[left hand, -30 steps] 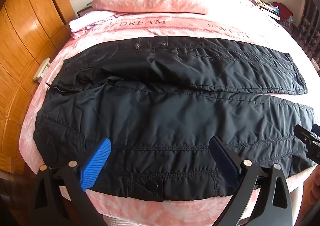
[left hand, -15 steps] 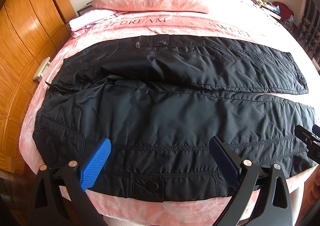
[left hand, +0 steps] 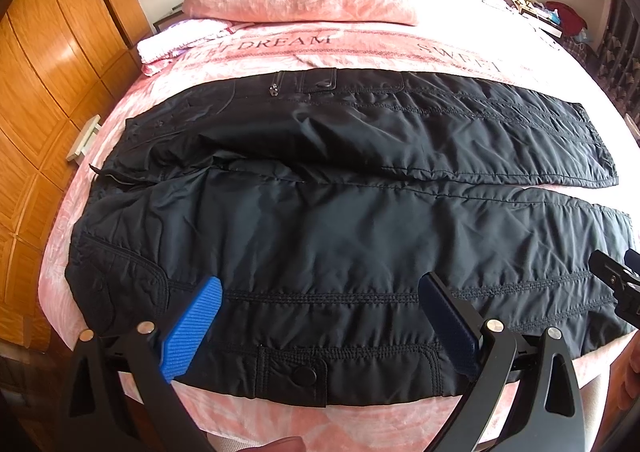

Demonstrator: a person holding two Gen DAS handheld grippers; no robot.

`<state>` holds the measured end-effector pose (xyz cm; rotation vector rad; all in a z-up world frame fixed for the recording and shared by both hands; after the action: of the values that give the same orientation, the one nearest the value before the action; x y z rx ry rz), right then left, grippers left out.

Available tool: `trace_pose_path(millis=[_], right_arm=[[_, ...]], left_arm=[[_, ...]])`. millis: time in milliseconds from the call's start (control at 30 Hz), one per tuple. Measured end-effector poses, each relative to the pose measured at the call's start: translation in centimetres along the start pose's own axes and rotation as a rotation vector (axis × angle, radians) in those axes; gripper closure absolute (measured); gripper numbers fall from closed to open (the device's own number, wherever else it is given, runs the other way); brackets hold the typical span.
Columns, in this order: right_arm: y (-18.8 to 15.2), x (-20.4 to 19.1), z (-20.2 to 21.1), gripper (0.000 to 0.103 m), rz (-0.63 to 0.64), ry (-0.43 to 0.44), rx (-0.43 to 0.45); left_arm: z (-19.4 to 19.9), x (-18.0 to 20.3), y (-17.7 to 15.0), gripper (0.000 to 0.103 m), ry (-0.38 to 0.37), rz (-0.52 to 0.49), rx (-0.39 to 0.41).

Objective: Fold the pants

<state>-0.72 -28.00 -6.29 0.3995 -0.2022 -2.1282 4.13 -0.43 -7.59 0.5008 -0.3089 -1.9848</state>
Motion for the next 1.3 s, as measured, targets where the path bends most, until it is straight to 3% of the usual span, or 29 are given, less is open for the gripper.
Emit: trace_pose_path(millis=[1300], right_arm=[[0.4,0.1,-1.6,0.002,-0.017,0.039,-0.033]], left_arm=[[-1.3,0.9,0.9,0.004,0.002,-0.022,-0.017]])
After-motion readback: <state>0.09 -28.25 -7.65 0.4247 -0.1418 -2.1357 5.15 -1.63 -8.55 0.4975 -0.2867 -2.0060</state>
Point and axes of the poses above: each gripper's, at about its wrist camera, not at the fingertips, and z roughly against the way its jaws point, x to its right, y to its top, the point moved 8 cm from there along -z, roughly the way its jaws point, and after that the axes turned 14 degrees about -z, right-handed, at the moved point
